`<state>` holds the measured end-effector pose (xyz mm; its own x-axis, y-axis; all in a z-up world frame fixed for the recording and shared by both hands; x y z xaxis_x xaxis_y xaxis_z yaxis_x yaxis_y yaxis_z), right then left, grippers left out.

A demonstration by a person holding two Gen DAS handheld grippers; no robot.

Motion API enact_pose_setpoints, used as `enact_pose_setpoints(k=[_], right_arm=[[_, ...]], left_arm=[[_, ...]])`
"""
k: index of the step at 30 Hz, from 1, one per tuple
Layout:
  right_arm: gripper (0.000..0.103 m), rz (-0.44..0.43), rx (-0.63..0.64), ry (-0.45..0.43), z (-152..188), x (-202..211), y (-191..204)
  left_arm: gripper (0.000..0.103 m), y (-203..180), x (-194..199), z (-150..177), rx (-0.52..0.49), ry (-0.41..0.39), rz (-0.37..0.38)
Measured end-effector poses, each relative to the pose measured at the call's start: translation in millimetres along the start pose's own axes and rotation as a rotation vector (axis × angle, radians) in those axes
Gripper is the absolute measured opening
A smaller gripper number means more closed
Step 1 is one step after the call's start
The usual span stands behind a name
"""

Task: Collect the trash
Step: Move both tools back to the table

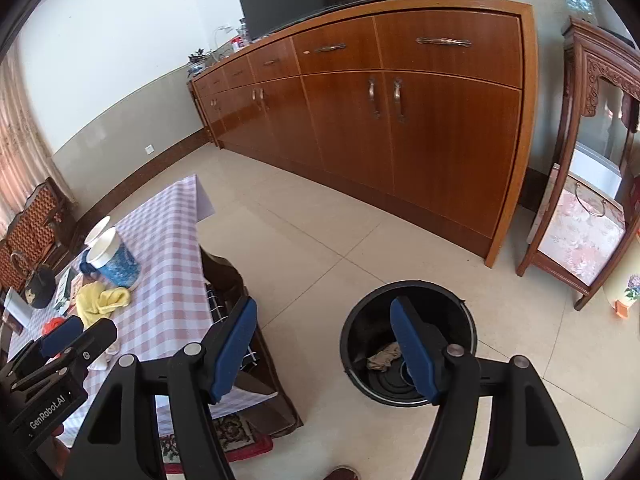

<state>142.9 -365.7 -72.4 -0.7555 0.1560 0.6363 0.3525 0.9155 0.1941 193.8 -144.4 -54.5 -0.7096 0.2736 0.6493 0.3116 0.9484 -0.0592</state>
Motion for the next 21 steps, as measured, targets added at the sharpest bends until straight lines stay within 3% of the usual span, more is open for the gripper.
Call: enact_pose_setpoints(k=[12, 21], right_arm=[[0.072, -0.180, 0.148, 0.034, 36.2, 10.8, 127.5], [0.072, -0.271, 0.241, 0.063, 60.2, 13.2, 191.8]], left_arm=[[0.070, 130.4, 49.1, 31.2, 0.129, -0.027, -0.209], [0.070, 181.2, 62.1, 64.0, 0.208, 0.007, -0.277]])
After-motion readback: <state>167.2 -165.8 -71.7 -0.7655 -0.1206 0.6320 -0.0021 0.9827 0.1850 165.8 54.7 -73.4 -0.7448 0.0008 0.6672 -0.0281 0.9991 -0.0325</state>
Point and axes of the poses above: each gripper's, at about its wrist camera, not at the fingertips, and x roughly against the way its jaws point, y to its left, z to its underside, the point moved 6 cm from there along -x, roughly the way its jaws point, and after that the axes turned 2 degrees about -y, right-handed, at the moved point
